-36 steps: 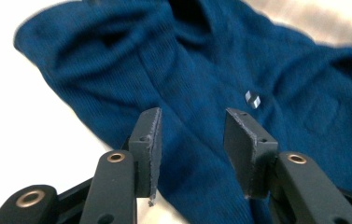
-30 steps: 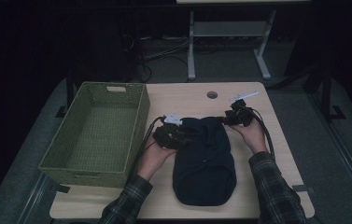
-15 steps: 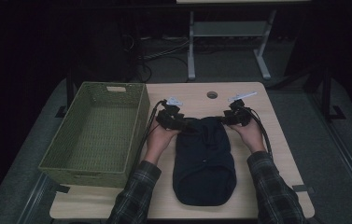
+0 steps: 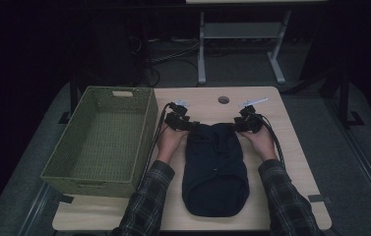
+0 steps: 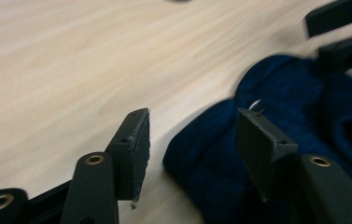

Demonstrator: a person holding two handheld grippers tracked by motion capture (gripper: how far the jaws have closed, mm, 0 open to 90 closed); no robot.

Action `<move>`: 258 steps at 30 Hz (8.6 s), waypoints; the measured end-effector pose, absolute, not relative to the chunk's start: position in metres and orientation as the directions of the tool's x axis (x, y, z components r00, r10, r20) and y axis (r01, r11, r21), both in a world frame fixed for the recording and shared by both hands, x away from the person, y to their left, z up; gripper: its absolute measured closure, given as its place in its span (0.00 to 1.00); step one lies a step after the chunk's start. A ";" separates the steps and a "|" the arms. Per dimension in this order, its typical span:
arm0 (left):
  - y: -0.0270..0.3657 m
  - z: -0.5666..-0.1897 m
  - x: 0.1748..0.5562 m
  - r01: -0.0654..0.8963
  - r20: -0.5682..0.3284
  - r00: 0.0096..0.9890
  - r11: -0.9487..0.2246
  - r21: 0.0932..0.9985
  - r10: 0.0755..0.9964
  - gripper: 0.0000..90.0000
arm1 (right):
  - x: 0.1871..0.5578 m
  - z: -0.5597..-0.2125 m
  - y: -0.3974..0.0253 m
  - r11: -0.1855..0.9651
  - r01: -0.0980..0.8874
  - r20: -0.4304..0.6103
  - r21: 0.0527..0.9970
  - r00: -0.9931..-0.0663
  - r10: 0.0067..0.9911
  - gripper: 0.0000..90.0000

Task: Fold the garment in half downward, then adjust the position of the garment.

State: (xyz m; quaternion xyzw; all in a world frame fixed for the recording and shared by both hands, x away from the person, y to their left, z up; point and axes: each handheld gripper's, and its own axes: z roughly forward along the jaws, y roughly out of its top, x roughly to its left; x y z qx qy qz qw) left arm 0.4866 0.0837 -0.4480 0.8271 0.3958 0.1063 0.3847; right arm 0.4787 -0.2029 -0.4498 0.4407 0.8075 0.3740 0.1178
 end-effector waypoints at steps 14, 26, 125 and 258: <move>0.087 -0.467 0.491 0.616 -0.139 0.644 -0.401 0.678 0.753 0.48 | 0.494 -0.457 -0.200 0.303 0.653 0.156 0.694 -0.548 0.822 0.54; 0.087 -0.469 0.494 0.602 -0.169 0.678 -0.409 0.685 0.715 0.71 | 0.495 -0.469 -0.199 0.322 0.688 0.216 0.650 -0.574 0.790 0.71; 0.106 -0.391 0.336 0.308 0.037 0.828 -0.510 0.803 0.560 0.85 | 0.316 -0.403 -0.197 0.336 0.475 0.118 0.813 -0.701 0.704 0.87; 0.121 -0.428 0.327 0.511 -0.142 0.745 -0.420 0.750 0.652 0.21 | 0.264 -0.456 -0.247 0.289 0.570 0.065 0.769 -0.520 0.852 0.11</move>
